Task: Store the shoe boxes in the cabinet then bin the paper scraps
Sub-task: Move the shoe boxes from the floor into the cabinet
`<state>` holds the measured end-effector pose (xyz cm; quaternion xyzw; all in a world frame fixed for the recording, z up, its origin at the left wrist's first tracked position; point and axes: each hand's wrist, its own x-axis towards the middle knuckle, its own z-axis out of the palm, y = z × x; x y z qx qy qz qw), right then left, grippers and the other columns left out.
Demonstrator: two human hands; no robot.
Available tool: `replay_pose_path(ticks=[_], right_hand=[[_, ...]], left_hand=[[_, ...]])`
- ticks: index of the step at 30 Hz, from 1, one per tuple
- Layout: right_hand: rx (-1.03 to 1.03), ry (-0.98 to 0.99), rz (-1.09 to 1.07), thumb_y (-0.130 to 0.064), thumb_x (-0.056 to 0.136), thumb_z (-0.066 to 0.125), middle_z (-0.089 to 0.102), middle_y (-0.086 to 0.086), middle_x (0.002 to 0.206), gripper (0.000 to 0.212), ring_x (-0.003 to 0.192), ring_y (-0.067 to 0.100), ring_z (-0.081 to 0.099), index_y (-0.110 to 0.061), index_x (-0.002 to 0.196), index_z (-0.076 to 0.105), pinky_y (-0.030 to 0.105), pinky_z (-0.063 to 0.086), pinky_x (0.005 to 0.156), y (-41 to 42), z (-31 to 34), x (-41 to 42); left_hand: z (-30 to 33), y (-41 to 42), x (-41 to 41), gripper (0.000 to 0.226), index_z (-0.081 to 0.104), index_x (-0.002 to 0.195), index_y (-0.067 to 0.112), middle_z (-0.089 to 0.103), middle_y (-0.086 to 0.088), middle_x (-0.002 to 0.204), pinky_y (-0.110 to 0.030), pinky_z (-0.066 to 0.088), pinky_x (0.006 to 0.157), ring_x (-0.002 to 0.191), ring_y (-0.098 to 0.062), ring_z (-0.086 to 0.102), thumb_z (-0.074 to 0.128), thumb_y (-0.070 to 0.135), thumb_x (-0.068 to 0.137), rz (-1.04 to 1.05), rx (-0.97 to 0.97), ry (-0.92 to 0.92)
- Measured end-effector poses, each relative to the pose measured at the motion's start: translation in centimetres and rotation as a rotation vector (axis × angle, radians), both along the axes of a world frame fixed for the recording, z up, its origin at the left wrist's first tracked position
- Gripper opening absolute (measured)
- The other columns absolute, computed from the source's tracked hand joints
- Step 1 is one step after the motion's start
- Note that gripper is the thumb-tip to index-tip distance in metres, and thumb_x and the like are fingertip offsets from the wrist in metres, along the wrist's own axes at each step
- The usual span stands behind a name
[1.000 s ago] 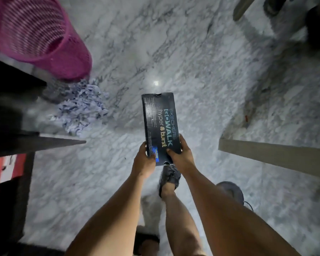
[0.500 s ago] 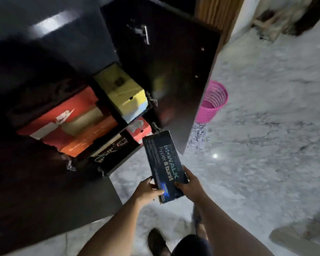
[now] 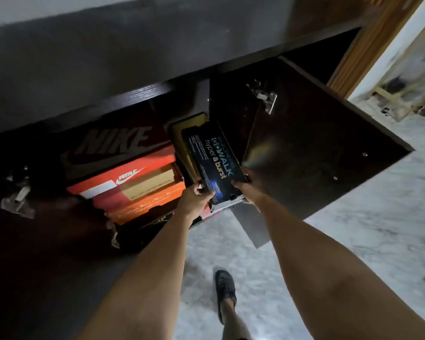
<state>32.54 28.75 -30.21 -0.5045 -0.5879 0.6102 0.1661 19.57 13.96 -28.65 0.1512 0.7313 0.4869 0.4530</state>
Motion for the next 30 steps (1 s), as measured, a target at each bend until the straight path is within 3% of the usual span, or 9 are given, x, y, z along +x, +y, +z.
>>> replay_pose_path(ticks=[2, 4, 8, 12, 17, 20, 24, 27, 30], right_hand=[[0.038, -0.010, 0.041, -0.008, 0.075, 0.083, 0.075, 0.003, 0.115, 0.062, 0.107, 0.020, 0.071, -0.022, 0.133, 0.065, 0.041, 0.058, 0.098, 2.9, -0.8, -2.7], [0.073, -0.038, 0.090, 0.001, 0.083, 0.079, 0.070, 0.006, 0.126, 0.063, 0.115, 0.018, 0.065, -0.015, 0.141, 0.059, 0.021, 0.055, 0.096, 4.8, -0.4, -5.2], [0.168, -0.077, 0.225, -0.009, 0.086, 0.079, 0.056, 0.007, 0.147, 0.076, 0.137, 0.022, 0.050, -0.026, 0.152, 0.046, 0.040, 0.043, 0.115, 7.6, -2.1, -9.0], [0.174, -0.082, 0.273, -0.016, 0.094, 0.072, 0.046, 0.003, 0.154, 0.072, 0.136, 0.018, 0.048, -0.028, 0.156, 0.038, 0.035, 0.048, 0.106, 10.4, -2.4, -12.1], [0.195, -0.149, 0.306, -0.024, 0.098, 0.068, 0.039, 0.008, 0.160, 0.070, 0.148, 0.028, 0.035, -0.023, 0.158, 0.033, 0.036, 0.035, 0.118, 11.9, -3.1, -13.5], [0.244, -0.199, 0.333, -0.033, 0.100, 0.063, 0.036, 0.010, 0.161, 0.070, 0.146, 0.031, 0.037, -0.032, 0.160, 0.027, 0.027, 0.037, 0.104, 11.2, -3.0, -12.9], [0.285, -0.217, 0.190, -0.055, 0.097, 0.054, 0.032, 0.008, 0.161, 0.066, 0.142, 0.037, 0.042, -0.053, 0.154, 0.020, 0.055, 0.045, 0.108, 9.1, -1.6, -11.8], [0.275, -0.243, 0.136, -0.067, 0.090, 0.047, 0.036, 0.000, 0.160, 0.062, 0.142, 0.035, 0.043, -0.056, 0.148, 0.026, 0.060, 0.044, 0.106, 7.0, -0.2, -10.6], [0.250, -0.293, 0.106, -0.061, 0.093, 0.049, 0.044, 0.003, 0.155, 0.055, 0.137, 0.033, 0.049, -0.045, 0.145, 0.040, 0.055, 0.044, 0.107, 4.8, 2.4, -9.8]], left_hand=[[-0.4, 2.9, -2.3, 0.050, 0.056, 0.137, 0.015, 0.063, -0.015, 0.127, -0.042, 0.055, 0.087, 0.107, -0.030, 0.066, 0.074, 0.023, 0.091, 0.069, 0.005, -0.033], [-0.4, 5.8, -4.1, 0.071, 0.033, 0.155, 0.011, 0.054, -0.010, 0.137, -0.041, 0.052, 0.088, 0.121, -0.032, 0.060, 0.070, 0.017, 0.094, 0.145, -0.012, -0.076], [-1.8, 9.6, -6.7, 0.053, 0.043, 0.143, 0.016, 0.055, 0.007, 0.112, -0.044, 0.049, 0.088, 0.105, -0.025, 0.056, 0.063, 0.002, 0.096, 0.185, -0.025, -0.114], [-3.4, 12.2, -9.5, 0.040, 0.056, 0.131, 0.027, 0.061, 0.003, 0.117, -0.054, 0.054, 0.096, 0.093, -0.018, 0.062, 0.068, 0.016, 0.094, 0.204, -0.078, -0.008], [-7.5, 13.6, -12.0, 0.038, 0.061, 0.118, 0.029, 0.069, -0.001, 0.123, -0.055, 0.056, 0.095, 0.114, -0.031, 0.065, 0.070, 0.041, 0.083, 0.159, -0.189, 0.157], [-3.1, 12.7, -9.7, 0.052, 0.058, 0.126, 0.021, 0.073, -0.008, 0.106, -0.046, 0.060, 0.086, 0.099, -0.034, 0.070, 0.062, 0.056, 0.089, 0.132, -0.238, 0.235], [1.5, 9.8, -6.5, 0.048, 0.057, 0.134, 0.016, 0.069, -0.006, 0.111, -0.030, 0.046, 0.076, 0.101, -0.031, 0.066, 0.050, 0.050, 0.101, 0.099, -0.345, 0.305], [3.6, 7.0, -5.4, 0.049, 0.057, 0.136, 0.016, 0.071, -0.009, 0.112, -0.028, 0.043, 0.070, 0.093, -0.026, 0.063, 0.053, 0.048, 0.100, -0.017, -0.398, 0.397], [6.0, 4.9, -4.9, 0.044, 0.061, 0.130, 0.016, 0.072, -0.007, 0.107, -0.033, 0.053, 0.084, 0.090, -0.024, 0.066, 0.057, 0.045, 0.098, -0.128, -0.414, 0.456]])
